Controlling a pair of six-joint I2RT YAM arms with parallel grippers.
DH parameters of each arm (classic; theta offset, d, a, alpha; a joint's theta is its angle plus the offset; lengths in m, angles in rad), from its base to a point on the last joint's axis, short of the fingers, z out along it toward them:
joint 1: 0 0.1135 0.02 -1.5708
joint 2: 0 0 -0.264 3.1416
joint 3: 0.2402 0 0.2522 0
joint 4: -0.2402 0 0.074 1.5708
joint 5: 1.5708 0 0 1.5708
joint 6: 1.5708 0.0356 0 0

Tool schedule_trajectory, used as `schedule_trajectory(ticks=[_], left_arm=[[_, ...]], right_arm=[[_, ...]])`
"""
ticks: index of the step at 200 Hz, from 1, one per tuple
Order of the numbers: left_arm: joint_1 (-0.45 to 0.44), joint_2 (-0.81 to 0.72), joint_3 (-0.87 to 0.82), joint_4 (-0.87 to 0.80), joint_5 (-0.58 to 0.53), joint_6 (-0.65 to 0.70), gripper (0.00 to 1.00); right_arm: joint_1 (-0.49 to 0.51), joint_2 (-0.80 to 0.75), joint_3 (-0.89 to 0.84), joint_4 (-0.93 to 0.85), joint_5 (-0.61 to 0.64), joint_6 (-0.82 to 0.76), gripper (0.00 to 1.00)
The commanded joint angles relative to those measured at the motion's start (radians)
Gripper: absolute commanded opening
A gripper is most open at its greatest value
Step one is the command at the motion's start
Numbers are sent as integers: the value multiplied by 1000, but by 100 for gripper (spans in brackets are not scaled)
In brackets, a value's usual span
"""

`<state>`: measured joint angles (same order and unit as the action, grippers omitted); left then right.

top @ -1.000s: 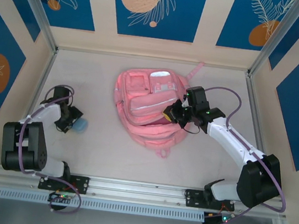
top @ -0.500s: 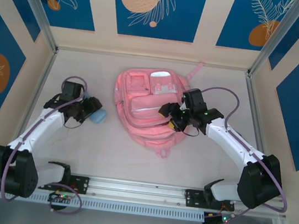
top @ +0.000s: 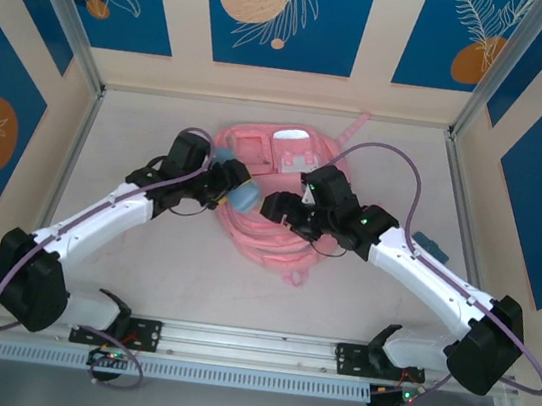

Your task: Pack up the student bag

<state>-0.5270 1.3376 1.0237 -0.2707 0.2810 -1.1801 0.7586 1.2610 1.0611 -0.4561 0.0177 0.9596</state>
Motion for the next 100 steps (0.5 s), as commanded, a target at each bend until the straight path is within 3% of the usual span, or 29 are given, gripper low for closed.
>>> schedule_trajectory(ticks=[1,40,100], left_arm=[[-32,38,43,80,47,-82,68],[-68,71,75,95,98,-100,68],[-70,56,57,143,141,-148,69]], right_arm=[[20,10,19,106,-34,-44,74],[22,26,19,194,-36,-52,73],[1,60,37,168,21,-16,67]])
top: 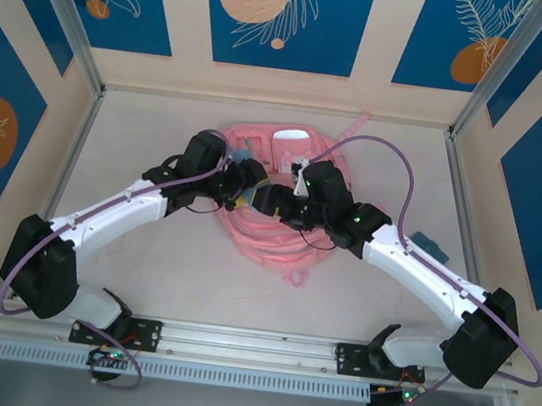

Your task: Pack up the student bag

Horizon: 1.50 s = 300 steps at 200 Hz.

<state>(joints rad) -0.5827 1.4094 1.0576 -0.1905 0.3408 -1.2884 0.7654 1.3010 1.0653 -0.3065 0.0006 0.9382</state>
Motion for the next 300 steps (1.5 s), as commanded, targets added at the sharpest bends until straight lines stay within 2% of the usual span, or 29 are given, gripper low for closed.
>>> schedule_trajectory(ticks=[1,33,51,67,99,117,131,158,182,197,211,238,268,300], left_arm=[[-15,-15,24,63,81,-40,69],[-13,-18,33,24,55,-16,69],[-13,-14,32,20,47,-11,69],[-13,-12,34,23,53,-12,69],[-13,-8,40,42,80,-22,70],[-13,-12,42,50,95,-28,71],[-13,-16,42,49,97,-31,73],[-10,-36,48,12,66,-6,83],[-1,-56,66,-63,13,56,91],[1,-66,95,-147,-43,152,94],[-2,-66,134,-231,-98,294,96],[-16,-21,202,-313,-98,587,96],[-71,104,347,-488,-124,875,90],[-153,212,423,-552,-215,1116,86]], right_arm=[[-6,20,33,17,40,6,67],[-6,0,31,-55,151,33,69],[-11,-3,20,-54,162,31,71],[-15,6,18,-42,133,26,72],[-55,33,-12,85,-46,20,70],[-66,45,-12,128,-92,14,67],[-67,49,-6,147,-106,5,61],[-74,41,2,119,-82,-1,40],[-88,4,-15,58,-36,-4,32],[-110,-40,-33,5,-6,-12,31],[-141,-84,-52,-62,21,-16,31],[-235,-192,-90,-189,56,-35,30],[-353,-298,-112,-304,68,-61,30],[-471,-369,-125,-368,17,-57,30]])
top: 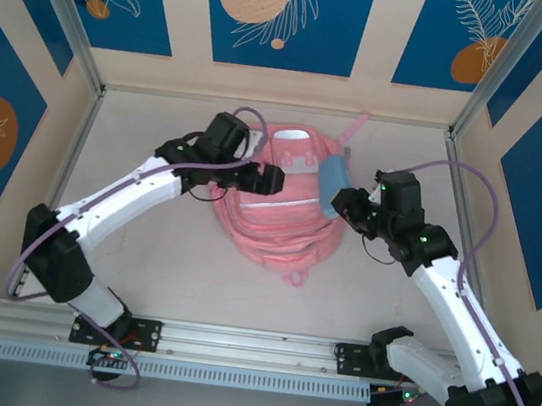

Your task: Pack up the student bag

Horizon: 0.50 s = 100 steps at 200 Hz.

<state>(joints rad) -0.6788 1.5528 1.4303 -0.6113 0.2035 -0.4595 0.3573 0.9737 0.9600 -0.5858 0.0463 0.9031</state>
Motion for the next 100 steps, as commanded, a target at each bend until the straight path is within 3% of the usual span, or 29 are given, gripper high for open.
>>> schedule_trajectory(ticks=[1,61,100], left_arm=[[-60,72,51,-132,-80,293,86],[-138,230,111,-230,-204,561,77],[-150,288,147,-260,-250,609,70]], right_arm=[[-65,-44,-20,-89,-31,-22,30],[-170,-79,-71,-73,-137,4,30],[-175,-78,-91,-53,-157,21,30]])
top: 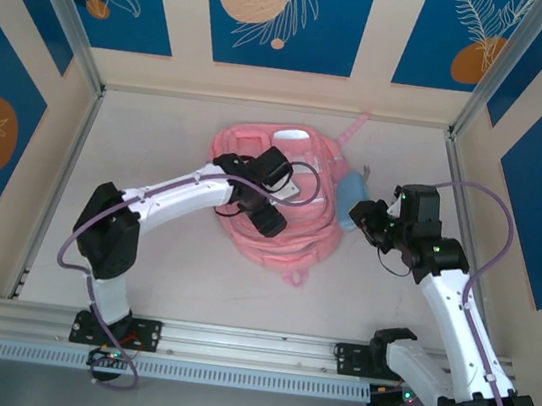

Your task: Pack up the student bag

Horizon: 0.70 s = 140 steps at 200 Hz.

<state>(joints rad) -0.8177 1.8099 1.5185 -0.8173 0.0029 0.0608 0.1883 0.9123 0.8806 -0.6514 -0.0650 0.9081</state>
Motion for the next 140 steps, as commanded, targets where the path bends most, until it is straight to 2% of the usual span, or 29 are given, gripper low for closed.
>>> schedule_trajectory(ticks=[1,38,140], left_arm=[[-11,32,59,-55,-50,90,70],[-11,86,103,-96,-32,129,71],[-13,150,132,-82,-128,147,74]], right_arm=[[-7,-18,-12,13,-45,16,30],[-9,-22,-8,10,-47,17,30],[-13,-24,-12,13,-54,25,30]])
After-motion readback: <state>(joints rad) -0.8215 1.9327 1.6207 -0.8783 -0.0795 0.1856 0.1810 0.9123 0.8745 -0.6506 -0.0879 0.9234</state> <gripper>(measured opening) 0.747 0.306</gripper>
